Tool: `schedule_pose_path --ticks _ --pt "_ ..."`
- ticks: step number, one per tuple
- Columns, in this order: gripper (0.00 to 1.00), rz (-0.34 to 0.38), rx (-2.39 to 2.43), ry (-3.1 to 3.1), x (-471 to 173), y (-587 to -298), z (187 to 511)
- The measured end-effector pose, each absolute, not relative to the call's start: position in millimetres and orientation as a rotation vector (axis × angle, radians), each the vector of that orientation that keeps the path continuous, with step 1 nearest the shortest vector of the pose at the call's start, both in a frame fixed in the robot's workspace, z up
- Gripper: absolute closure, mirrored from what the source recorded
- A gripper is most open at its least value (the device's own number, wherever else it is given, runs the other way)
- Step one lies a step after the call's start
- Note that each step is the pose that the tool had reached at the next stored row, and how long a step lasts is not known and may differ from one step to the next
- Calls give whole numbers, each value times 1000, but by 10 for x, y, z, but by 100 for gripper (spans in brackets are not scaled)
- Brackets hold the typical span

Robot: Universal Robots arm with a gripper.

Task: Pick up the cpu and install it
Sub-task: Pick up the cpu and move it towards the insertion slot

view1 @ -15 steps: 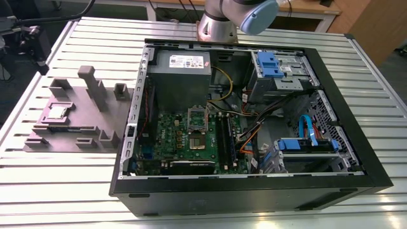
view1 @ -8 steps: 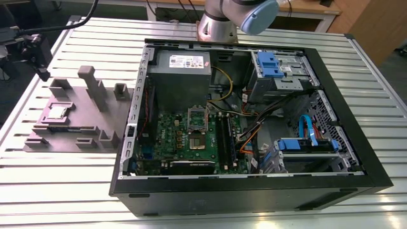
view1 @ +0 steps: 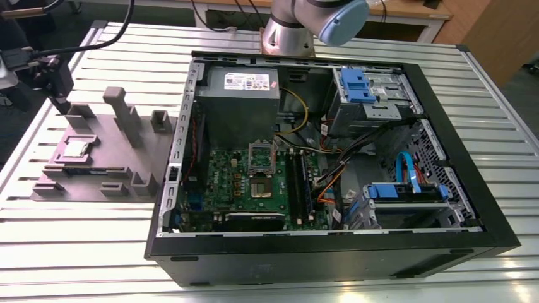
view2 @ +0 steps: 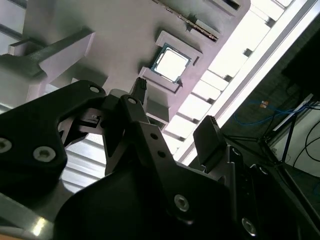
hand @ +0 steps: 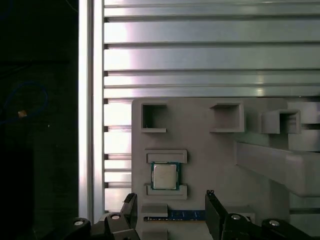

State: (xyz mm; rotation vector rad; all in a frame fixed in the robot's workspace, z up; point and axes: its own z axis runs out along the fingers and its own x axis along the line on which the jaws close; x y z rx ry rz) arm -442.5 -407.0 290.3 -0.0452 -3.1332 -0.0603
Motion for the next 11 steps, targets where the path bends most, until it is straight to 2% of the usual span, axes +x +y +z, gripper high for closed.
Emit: schedule_pose_path --ticks 11 --pt "35 -29 -35 -3134 -4425 -4101 2762"
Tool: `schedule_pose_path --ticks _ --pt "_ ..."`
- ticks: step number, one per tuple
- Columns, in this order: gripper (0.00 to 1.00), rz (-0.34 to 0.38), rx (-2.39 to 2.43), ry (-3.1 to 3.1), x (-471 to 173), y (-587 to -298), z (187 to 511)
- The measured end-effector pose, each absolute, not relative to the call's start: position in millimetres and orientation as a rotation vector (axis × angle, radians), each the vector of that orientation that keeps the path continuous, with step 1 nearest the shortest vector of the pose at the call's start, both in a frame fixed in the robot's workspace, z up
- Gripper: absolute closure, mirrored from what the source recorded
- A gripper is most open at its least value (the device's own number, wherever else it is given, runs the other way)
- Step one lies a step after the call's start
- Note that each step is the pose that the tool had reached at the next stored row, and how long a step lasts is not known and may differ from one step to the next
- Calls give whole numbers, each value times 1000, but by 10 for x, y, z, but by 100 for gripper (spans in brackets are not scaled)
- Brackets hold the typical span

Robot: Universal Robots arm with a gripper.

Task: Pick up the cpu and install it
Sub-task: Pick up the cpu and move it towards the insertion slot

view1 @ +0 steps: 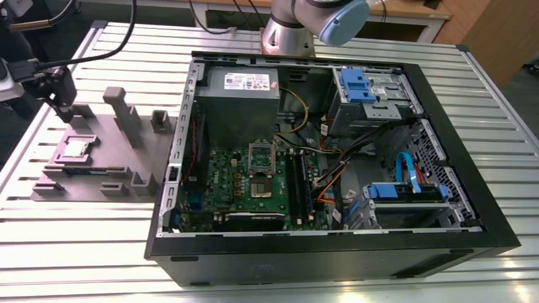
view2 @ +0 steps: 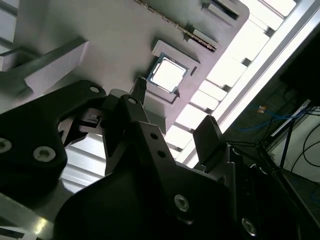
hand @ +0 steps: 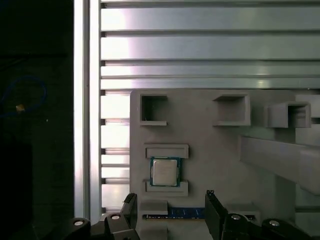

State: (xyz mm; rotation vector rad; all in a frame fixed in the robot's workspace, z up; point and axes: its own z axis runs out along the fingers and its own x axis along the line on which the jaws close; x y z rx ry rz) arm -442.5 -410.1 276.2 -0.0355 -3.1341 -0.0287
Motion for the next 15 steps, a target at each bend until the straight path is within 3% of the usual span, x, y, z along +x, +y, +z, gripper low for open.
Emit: schedule_pose_path --ticks 15 --pt "35 -43 -27 -3134 -4429 -4083 2506"
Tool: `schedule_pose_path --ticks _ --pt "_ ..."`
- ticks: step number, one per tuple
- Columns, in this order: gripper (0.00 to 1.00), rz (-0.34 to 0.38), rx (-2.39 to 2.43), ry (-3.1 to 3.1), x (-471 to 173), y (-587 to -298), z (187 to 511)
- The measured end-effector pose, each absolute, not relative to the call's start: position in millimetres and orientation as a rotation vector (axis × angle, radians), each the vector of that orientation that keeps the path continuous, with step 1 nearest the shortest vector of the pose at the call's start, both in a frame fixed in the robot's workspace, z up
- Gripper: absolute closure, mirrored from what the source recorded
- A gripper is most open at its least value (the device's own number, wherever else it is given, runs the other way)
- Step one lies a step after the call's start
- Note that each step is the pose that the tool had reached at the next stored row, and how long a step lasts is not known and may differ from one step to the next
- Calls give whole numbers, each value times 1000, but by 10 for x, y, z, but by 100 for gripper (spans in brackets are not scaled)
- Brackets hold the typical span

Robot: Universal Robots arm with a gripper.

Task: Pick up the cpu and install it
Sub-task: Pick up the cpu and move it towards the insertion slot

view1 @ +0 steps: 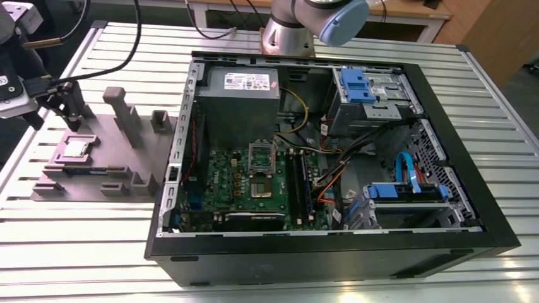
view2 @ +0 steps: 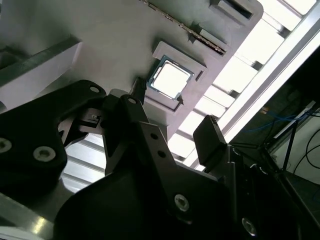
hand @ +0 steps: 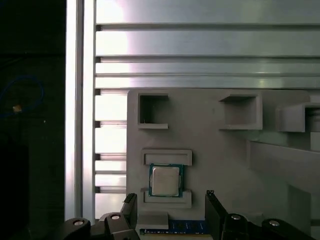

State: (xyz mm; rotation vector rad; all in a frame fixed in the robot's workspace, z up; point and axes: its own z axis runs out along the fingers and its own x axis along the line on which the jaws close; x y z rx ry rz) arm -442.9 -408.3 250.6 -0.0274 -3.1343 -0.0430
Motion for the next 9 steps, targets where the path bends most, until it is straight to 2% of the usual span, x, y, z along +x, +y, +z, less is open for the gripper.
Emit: schedule_pose_path --ticks 9 --pt "35 -45 -27 -3134 -4441 -4077 2345"
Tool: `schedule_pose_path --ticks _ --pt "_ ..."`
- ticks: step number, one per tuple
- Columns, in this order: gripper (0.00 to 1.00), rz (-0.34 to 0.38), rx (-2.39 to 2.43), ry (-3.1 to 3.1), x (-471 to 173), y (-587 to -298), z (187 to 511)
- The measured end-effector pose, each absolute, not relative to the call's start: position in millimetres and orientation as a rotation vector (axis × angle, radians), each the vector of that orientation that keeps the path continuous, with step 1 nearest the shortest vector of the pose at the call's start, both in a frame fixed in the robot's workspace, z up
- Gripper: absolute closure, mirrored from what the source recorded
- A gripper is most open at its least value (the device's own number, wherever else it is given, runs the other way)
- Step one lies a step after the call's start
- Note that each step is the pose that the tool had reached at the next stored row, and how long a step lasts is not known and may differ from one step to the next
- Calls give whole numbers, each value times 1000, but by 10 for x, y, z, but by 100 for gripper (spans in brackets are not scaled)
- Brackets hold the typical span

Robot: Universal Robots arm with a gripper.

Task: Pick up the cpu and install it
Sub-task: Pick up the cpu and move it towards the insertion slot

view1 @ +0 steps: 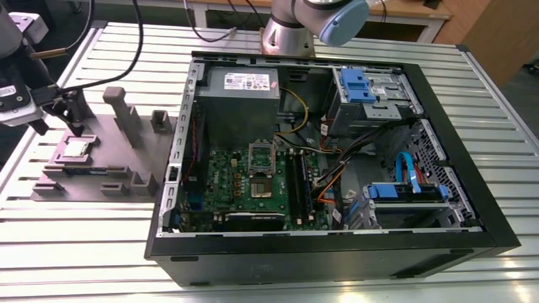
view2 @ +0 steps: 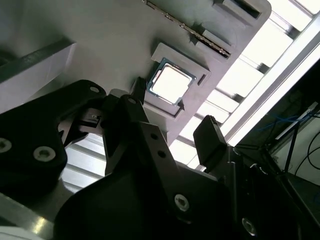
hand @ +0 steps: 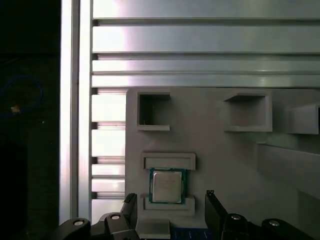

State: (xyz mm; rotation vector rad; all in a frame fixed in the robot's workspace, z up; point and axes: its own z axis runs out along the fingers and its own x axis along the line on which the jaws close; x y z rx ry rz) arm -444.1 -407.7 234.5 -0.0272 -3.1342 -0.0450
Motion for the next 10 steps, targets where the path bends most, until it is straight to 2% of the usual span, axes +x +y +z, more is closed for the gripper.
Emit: schedule_pose_path --ticks 10 --pt "35 -46 -27 -3134 -4439 -4073 2181"
